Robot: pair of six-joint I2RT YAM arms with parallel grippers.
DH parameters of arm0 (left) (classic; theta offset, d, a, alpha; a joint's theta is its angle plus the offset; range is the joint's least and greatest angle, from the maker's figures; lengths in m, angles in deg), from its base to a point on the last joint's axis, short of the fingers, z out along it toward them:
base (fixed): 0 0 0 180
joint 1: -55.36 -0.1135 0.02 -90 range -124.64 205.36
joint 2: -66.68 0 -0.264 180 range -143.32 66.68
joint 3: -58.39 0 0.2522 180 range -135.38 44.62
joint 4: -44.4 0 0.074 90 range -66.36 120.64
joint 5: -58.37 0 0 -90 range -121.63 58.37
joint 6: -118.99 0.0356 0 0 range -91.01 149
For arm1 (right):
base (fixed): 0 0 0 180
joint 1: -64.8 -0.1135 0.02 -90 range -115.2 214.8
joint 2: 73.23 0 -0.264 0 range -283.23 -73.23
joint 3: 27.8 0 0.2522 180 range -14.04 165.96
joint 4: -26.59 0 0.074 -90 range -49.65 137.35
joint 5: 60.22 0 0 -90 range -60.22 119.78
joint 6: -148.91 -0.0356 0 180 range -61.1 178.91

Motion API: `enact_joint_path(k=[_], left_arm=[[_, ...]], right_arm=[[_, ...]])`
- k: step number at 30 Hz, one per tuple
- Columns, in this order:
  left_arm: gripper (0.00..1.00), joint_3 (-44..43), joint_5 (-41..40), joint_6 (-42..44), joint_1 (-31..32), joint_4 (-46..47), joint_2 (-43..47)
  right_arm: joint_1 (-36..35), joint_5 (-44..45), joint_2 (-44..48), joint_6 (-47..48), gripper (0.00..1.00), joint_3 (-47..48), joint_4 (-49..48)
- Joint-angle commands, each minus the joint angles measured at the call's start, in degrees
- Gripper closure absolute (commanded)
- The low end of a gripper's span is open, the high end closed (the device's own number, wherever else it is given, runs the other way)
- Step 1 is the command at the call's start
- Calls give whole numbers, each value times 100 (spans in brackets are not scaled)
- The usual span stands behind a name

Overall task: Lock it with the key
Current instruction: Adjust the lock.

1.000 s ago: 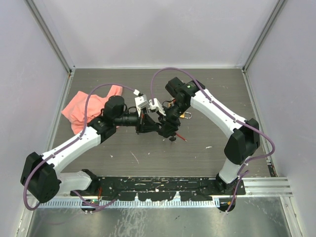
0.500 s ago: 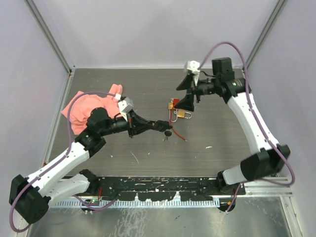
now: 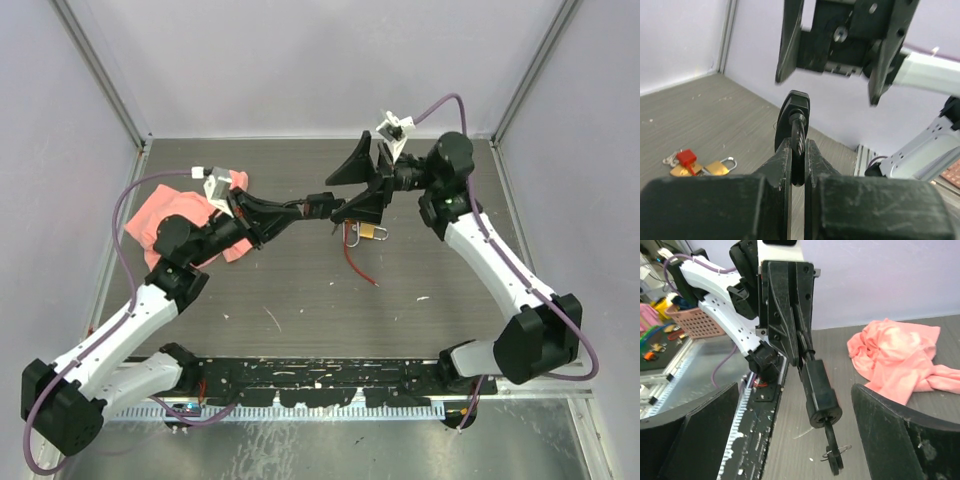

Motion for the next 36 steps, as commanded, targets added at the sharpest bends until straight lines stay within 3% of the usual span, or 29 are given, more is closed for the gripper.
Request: enact_joint_path(k=[1,5,11,18,22,29,36], left_arm=[[100,-719,-194,-596,-6,1513,124],[100,-823,-290,-915,-6,1713,47],[100,-870,-650,-1147,-6,1844,-51],[100,-1099,-578,-1681,2,1987,-343],[100,-1165,-556,-1573,2,1457,-235],[100,-1391,-583,-1122,2,232,86],[100,-1427,-591,-1122,2,313,-59]], right_arm=[[-105,246,-55,-2999,2,-446,-3996],[-272,497,-121,-3210,3,-413,-4050],[-541,906,-289,-4243,9,-233,-4646],[-720,1005,-389,-4261,18,57,-3858],[-717,913,-415,-3999,19,351,-3280],[-644,756,-460,-3526,17,827,-2120],[-751,699,-505,-3201,16,831,-1594]])
